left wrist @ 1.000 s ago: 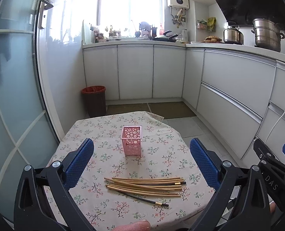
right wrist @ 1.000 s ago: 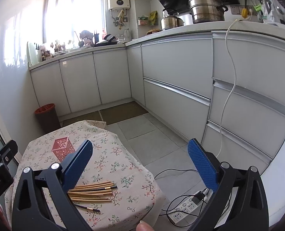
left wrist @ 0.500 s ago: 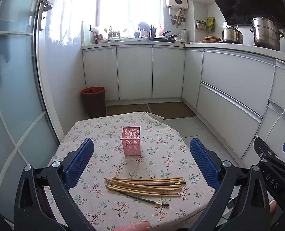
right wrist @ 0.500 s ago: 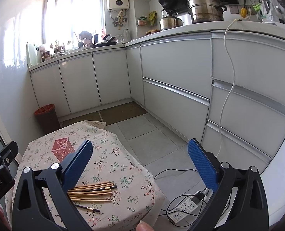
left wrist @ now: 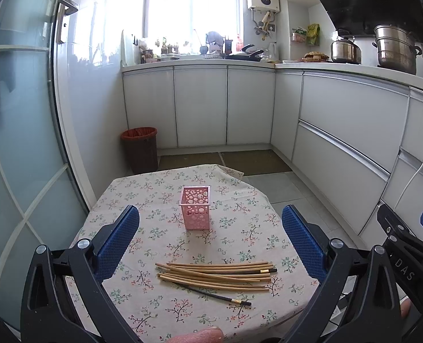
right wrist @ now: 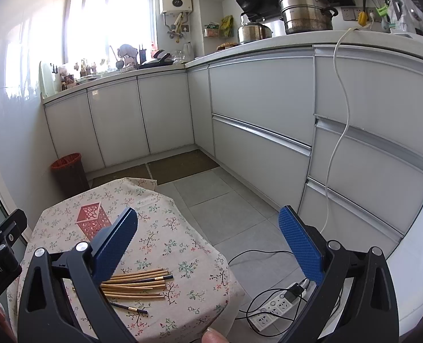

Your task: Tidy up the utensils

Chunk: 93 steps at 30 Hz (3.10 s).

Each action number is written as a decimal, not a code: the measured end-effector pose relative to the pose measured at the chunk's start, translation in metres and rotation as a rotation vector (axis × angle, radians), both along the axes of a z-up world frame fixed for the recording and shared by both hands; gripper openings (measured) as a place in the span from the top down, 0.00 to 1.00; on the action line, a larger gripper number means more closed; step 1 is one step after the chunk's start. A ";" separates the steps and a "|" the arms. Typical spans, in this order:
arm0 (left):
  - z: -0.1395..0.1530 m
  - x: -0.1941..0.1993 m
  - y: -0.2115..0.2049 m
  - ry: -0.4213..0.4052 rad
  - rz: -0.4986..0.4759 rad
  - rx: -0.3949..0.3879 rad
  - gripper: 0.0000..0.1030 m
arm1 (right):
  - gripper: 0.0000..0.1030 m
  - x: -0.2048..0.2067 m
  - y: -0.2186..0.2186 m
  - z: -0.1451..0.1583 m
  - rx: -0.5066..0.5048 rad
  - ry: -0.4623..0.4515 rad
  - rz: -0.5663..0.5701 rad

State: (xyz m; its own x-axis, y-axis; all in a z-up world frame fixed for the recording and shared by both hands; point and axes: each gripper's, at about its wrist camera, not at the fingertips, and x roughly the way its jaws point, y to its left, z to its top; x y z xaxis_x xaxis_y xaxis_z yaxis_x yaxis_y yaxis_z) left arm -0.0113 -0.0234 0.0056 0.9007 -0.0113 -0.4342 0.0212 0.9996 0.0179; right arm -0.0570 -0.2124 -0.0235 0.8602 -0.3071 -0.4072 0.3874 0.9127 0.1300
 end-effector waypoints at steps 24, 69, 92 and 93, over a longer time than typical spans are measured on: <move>-0.048 0.071 0.043 0.283 0.055 -0.080 0.07 | 0.07 0.026 -0.006 -0.021 0.135 0.163 0.048; -0.243 0.256 -0.058 1.024 -0.530 0.295 0.40 | 0.07 0.114 -0.052 -0.130 0.466 0.534 0.026; -0.241 0.287 -0.031 0.878 -0.569 0.344 0.81 | 0.07 0.135 -0.049 -0.163 0.565 0.643 0.014; -0.239 0.289 -0.030 0.864 -0.575 0.341 0.82 | 0.07 0.138 -0.047 -0.168 0.590 0.656 0.019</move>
